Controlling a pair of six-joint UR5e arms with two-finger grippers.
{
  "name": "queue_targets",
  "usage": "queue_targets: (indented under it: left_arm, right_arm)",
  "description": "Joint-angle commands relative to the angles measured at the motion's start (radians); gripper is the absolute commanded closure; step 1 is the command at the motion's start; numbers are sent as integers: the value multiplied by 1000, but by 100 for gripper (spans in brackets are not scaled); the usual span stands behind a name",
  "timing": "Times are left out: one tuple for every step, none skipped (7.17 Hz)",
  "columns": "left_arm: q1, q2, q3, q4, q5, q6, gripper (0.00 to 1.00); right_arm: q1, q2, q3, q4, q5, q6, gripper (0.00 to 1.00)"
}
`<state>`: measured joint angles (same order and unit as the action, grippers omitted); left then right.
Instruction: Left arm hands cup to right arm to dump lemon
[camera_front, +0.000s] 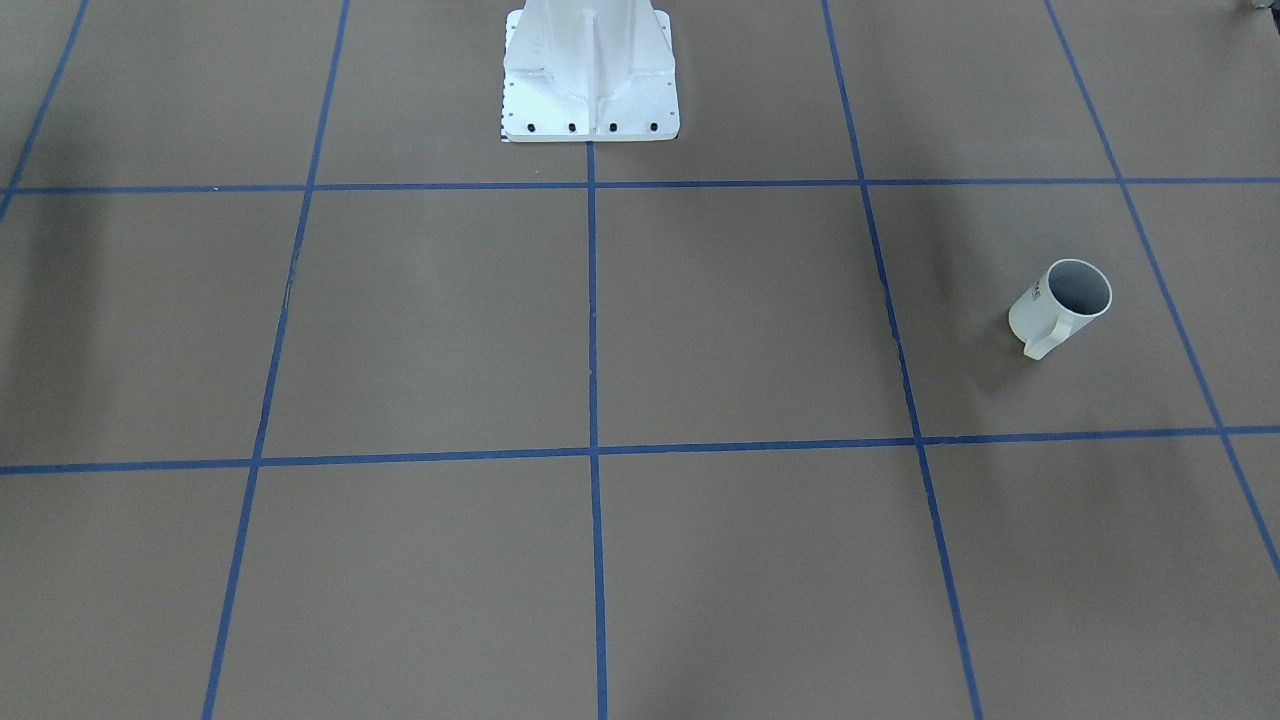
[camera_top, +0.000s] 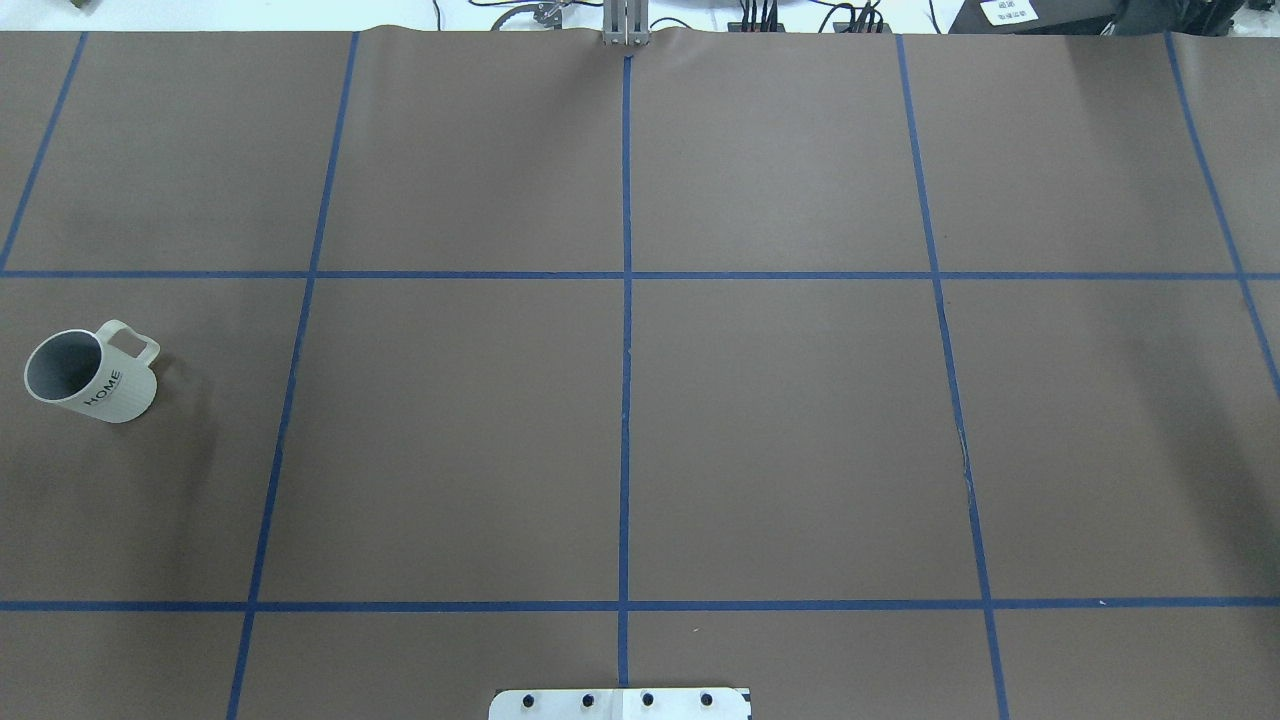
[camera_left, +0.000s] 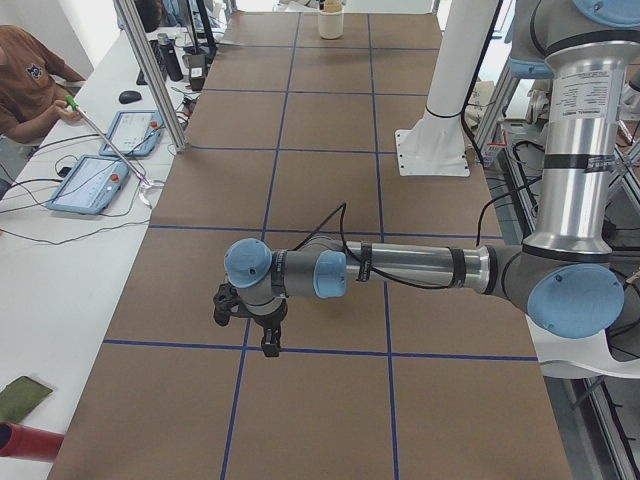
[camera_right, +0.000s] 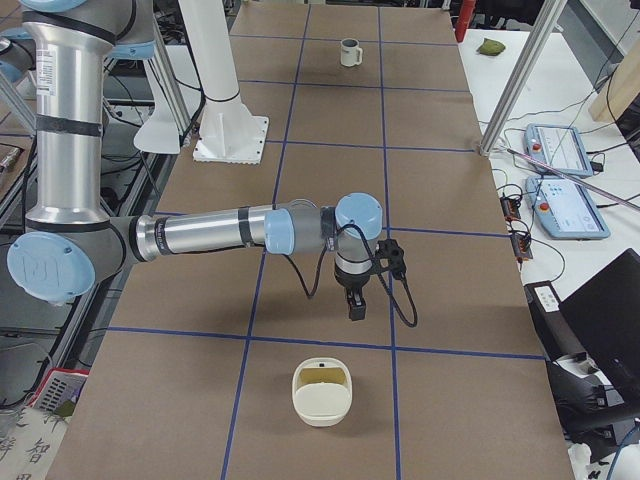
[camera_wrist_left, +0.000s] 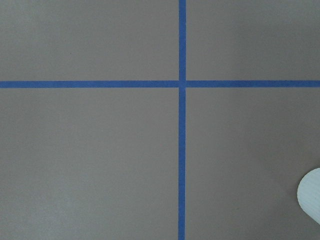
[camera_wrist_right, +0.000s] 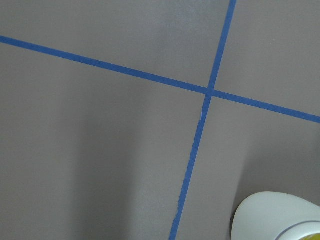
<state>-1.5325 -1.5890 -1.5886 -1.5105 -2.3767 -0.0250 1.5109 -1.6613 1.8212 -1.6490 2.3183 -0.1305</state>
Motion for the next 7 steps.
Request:
queue_targets:
  left_arm:
    - [0, -3, -7, 0, 5, -3, 0]
    - [0, -14, -8, 12, 1, -3, 0]
    - [0, -16, -2, 12, -3, -3, 0]
    - [0, -17, -1, 13, -3, -3, 0]
    - [0, -17, -4, 18, -1, -3, 0]
    - [0, -26, -7, 30, 2, -3, 0]
    - [0, -31, -7, 33, 4, -1, 0]
  right_arm:
    - [0, 0, -2, 0, -2, -1, 0]
    - [-1, -1, -14, 0, -2, -3, 0]
    - [-1, -2, -22, 0, 0, -5, 0]
    - [0, -2, -22, 0, 0, -5, 0]
    - [0, -2, -22, 0, 0, -5, 0]
    - [0, -2, -22, 2, 0, -6, 0]
    - [-1, -2, -20, 0, 0, -6, 0]
